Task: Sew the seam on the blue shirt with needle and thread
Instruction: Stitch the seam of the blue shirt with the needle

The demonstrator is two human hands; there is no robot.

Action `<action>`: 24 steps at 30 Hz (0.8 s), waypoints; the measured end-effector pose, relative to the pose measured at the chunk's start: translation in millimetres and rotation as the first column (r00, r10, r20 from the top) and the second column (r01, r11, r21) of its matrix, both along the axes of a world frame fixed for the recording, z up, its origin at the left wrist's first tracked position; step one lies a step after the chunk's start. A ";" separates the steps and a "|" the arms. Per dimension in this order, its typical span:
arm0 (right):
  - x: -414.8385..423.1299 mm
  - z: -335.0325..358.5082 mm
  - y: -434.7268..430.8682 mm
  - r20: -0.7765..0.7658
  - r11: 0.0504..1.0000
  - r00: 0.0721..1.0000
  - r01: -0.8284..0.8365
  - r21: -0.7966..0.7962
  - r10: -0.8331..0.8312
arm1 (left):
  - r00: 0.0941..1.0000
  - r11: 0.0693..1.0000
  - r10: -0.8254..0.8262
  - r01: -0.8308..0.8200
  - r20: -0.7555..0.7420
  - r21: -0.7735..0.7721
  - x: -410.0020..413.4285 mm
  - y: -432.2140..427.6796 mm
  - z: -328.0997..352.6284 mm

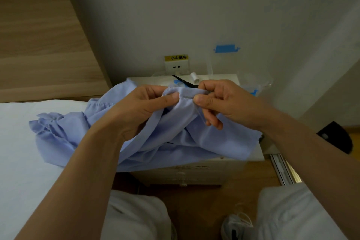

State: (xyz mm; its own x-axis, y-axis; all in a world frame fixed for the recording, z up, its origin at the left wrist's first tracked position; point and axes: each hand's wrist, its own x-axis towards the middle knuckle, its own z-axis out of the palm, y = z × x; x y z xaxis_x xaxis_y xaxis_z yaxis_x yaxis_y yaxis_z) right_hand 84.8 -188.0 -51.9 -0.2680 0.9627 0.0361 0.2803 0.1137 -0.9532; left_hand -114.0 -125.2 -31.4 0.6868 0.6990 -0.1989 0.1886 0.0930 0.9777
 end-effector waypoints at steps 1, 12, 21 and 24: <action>-0.5 -0.3 0.0 -0.009 1.000 1.000 0.002 0.001 -0.002 | 1.000 1.000 -0.007 0.007 0.003 -0.002 0.6 -0.8 1.4; -8.8 -3.4 5.3 -0.121 0.993 0.987 0.113 0.044 -0.107 | 0.999 0.999 0.034 -0.034 0.042 0.009 5.0 -0.6 0.6; -15.9 -2.0 4.2 -0.146 0.986 0.979 0.155 0.063 -0.145 | 0.999 0.999 0.029 -0.029 0.013 0.046 10.8 -4.2 -2.0; -17.6 -3.0 5.1 -0.175 0.988 0.976 0.144 0.060 -0.132 | 0.999 0.996 0.030 -0.028 -0.034 0.080 12.5 -6.0 -2.4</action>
State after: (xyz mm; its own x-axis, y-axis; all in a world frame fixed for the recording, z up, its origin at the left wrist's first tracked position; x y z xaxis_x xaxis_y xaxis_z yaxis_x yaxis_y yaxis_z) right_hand 67.2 -182.9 -54.9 -0.1167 0.9833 0.1398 0.1329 0.1549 -0.9790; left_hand -101.5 -131.3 -33.8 0.6596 0.7331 -0.1655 0.2208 0.0214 0.9751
